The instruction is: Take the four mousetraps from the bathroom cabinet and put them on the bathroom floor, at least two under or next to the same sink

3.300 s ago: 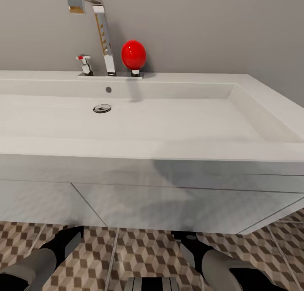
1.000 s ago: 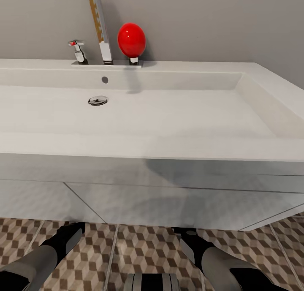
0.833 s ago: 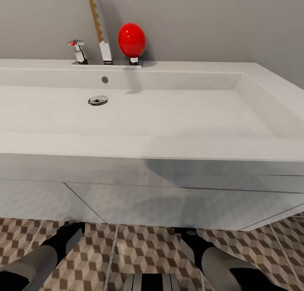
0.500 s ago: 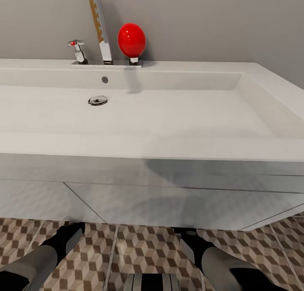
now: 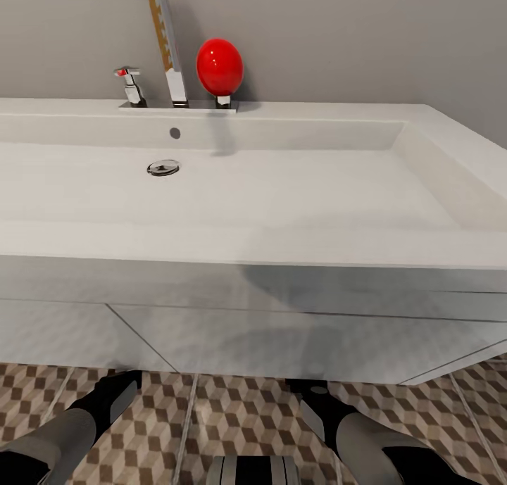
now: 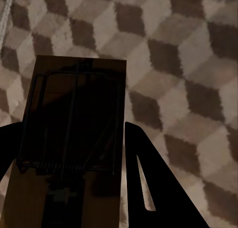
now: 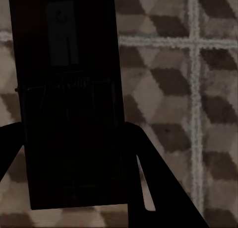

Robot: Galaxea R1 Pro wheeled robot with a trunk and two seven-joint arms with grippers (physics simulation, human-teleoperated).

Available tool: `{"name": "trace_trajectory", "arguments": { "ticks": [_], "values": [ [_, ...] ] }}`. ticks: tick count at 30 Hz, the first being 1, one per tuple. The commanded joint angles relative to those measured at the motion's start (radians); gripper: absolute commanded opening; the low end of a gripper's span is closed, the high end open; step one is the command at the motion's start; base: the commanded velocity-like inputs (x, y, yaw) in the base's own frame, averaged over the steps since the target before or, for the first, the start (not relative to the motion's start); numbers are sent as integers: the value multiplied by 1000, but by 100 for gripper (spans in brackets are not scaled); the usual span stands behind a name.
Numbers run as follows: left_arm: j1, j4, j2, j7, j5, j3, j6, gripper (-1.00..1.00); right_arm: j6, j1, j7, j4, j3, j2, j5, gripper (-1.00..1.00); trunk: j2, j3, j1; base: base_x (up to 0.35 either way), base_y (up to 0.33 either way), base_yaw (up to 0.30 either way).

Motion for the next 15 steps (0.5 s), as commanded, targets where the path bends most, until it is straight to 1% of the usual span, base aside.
{"name": "trace_trajectory", "arguments": {
  "ticks": [1, 7, 15],
  "values": [
    [-3, -2, 1, 6, 1, -11, 13, -100, 11, -1, -5, 1, -6, 0, 5, -100, 0, -1, 0, 0, 0, 0],
    [-3, 3, 1, 6, 1, -11, 14, -100, 43, -1, -10, 1, -6, 0, 4, -100, 0, -1, 0, 0, 0, 0],
    [-3, 3, 1, 6, 1, -11, 13, -100, 50, -1, -11, 2, -6, 0, 2, -100, 0, -1, 0, 0, 0, 0]
  ]
}}
